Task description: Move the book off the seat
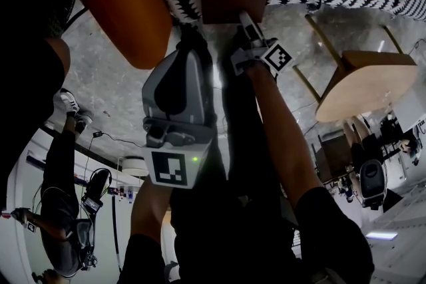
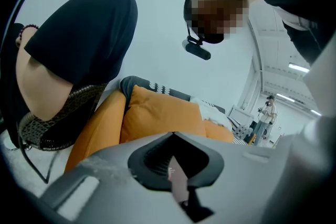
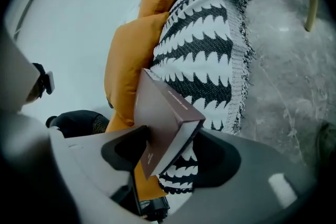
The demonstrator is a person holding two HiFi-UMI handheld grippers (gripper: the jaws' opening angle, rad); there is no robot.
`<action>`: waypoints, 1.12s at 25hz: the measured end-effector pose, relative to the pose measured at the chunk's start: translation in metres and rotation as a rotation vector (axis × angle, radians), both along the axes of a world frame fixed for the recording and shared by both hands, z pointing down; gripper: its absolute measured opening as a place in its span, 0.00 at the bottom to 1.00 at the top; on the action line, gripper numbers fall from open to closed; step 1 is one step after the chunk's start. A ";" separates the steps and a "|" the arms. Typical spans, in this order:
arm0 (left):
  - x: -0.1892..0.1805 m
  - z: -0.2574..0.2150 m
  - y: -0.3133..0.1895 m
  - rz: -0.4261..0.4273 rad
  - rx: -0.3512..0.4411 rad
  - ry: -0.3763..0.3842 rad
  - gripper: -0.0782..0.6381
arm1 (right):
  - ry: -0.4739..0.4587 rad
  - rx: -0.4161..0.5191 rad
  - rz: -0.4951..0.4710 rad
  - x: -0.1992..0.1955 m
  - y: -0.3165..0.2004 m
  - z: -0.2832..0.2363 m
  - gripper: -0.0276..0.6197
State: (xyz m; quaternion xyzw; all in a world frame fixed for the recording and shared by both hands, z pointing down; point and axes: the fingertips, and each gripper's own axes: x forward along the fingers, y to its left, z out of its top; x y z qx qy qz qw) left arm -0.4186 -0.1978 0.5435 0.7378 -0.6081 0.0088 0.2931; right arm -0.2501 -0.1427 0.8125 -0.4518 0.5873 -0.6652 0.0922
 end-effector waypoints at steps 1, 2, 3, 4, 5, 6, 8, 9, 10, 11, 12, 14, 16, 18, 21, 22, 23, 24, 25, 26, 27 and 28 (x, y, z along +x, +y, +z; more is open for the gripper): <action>0.000 0.000 0.000 0.000 0.000 0.000 0.12 | -0.003 0.000 0.008 0.001 -0.001 -0.001 0.47; 0.001 0.000 0.000 0.001 -0.001 0.000 0.12 | -0.007 0.001 0.013 0.001 -0.002 -0.002 0.47; 0.001 0.000 0.001 0.001 -0.002 0.000 0.12 | -0.012 0.000 0.015 0.001 -0.002 -0.003 0.47; 0.002 -0.001 0.001 0.002 -0.003 0.000 0.12 | -0.014 -0.002 0.017 0.001 -0.001 -0.003 0.46; 0.003 -0.001 0.002 0.003 -0.004 0.000 0.12 | -0.018 -0.005 0.019 0.001 0.000 -0.004 0.46; 0.004 -0.002 0.002 0.003 -0.003 0.001 0.12 | -0.023 -0.006 0.024 0.001 0.001 -0.005 0.45; 0.005 -0.003 0.002 0.006 -0.001 0.000 0.12 | -0.034 -0.008 0.035 0.001 0.001 -0.007 0.44; 0.005 -0.003 0.001 0.007 0.000 0.000 0.12 | -0.040 -0.011 0.042 0.001 0.001 -0.007 0.44; 0.006 -0.003 0.001 0.008 0.001 0.000 0.12 | -0.047 -0.016 0.049 0.000 0.001 -0.007 0.43; 0.006 -0.003 0.002 0.008 0.001 -0.001 0.12 | -0.053 -0.019 0.052 0.000 0.002 -0.008 0.42; 0.006 -0.003 0.002 0.009 0.000 0.000 0.12 | -0.057 -0.017 0.054 0.000 0.002 -0.008 0.41; 0.006 -0.004 0.002 0.009 0.001 -0.002 0.12 | -0.058 -0.004 0.052 0.001 0.002 -0.012 0.40; 0.008 -0.006 0.004 0.008 0.009 0.001 0.12 | -0.063 0.012 0.050 0.002 0.000 -0.016 0.39; 0.010 -0.009 0.008 0.006 0.018 0.008 0.12 | -0.079 0.009 0.054 0.004 0.003 -0.020 0.37; 0.013 -0.010 0.011 0.009 0.023 0.009 0.12 | -0.085 0.019 0.052 0.005 0.004 -0.025 0.35; 0.013 -0.010 0.010 0.010 0.023 0.009 0.12 | -0.081 0.029 0.049 0.006 0.001 -0.028 0.35; 0.013 -0.011 0.009 0.012 0.025 0.009 0.12 | -0.079 0.037 0.049 0.006 -0.002 -0.030 0.34; 0.014 -0.011 0.008 0.013 0.027 0.010 0.12 | -0.079 0.042 0.052 0.006 -0.004 -0.032 0.34; 0.014 -0.012 0.008 0.014 0.029 0.009 0.12 | -0.081 0.045 0.056 0.006 -0.006 -0.035 0.33; 0.015 -0.013 0.009 0.015 0.032 0.009 0.12 | -0.082 0.048 0.058 0.007 -0.006 -0.038 0.33; 0.016 -0.015 0.010 0.016 0.034 0.009 0.12 | -0.081 0.052 0.058 0.007 -0.006 -0.042 0.33; 0.017 -0.017 0.010 0.017 0.036 0.009 0.12 | -0.078 0.058 0.056 0.008 -0.007 -0.046 0.32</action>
